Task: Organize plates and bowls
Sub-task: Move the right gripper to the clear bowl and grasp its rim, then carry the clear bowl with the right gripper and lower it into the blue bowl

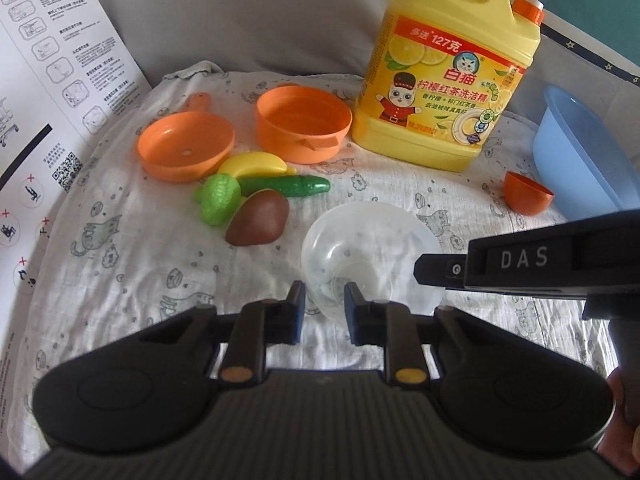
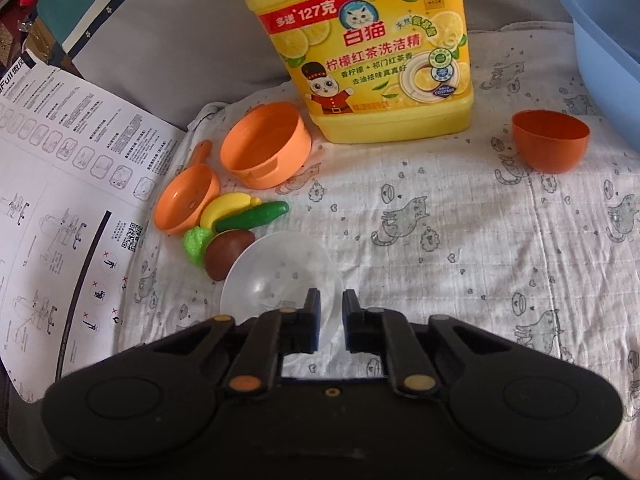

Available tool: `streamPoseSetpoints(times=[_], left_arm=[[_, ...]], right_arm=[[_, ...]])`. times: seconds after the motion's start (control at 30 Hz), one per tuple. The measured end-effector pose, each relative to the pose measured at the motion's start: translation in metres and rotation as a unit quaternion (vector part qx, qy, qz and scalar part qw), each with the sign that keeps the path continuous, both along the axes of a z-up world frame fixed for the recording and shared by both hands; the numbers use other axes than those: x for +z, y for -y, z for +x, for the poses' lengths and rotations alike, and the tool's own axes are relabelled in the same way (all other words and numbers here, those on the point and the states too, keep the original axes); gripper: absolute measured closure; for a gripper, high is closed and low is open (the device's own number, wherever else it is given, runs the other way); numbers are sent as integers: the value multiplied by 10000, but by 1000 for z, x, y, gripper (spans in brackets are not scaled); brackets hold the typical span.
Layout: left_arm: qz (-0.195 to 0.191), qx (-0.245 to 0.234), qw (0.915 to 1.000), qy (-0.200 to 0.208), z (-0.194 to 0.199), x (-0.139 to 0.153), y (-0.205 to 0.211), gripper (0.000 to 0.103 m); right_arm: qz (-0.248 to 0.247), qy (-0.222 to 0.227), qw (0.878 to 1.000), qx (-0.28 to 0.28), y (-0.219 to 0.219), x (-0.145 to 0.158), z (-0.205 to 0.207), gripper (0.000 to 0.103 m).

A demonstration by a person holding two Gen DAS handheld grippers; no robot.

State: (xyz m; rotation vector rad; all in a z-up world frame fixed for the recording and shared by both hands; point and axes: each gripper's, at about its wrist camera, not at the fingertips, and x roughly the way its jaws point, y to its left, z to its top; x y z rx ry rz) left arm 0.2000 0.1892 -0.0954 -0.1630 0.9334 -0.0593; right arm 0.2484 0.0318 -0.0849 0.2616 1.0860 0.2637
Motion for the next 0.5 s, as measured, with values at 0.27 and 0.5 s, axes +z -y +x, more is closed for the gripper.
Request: streamPoseSetpoints(times=[0.27, 0.5], left_arm=[[95, -29, 10000, 13, -21, 16, 7, 84], [100, -158, 9998, 20, -55, 35, 20, 84]], right_arm=[[-16, 135, 9999, 76, 6, 18, -23, 91], [-37, 245, 9997, 86, 21, 38, -60, 91]])
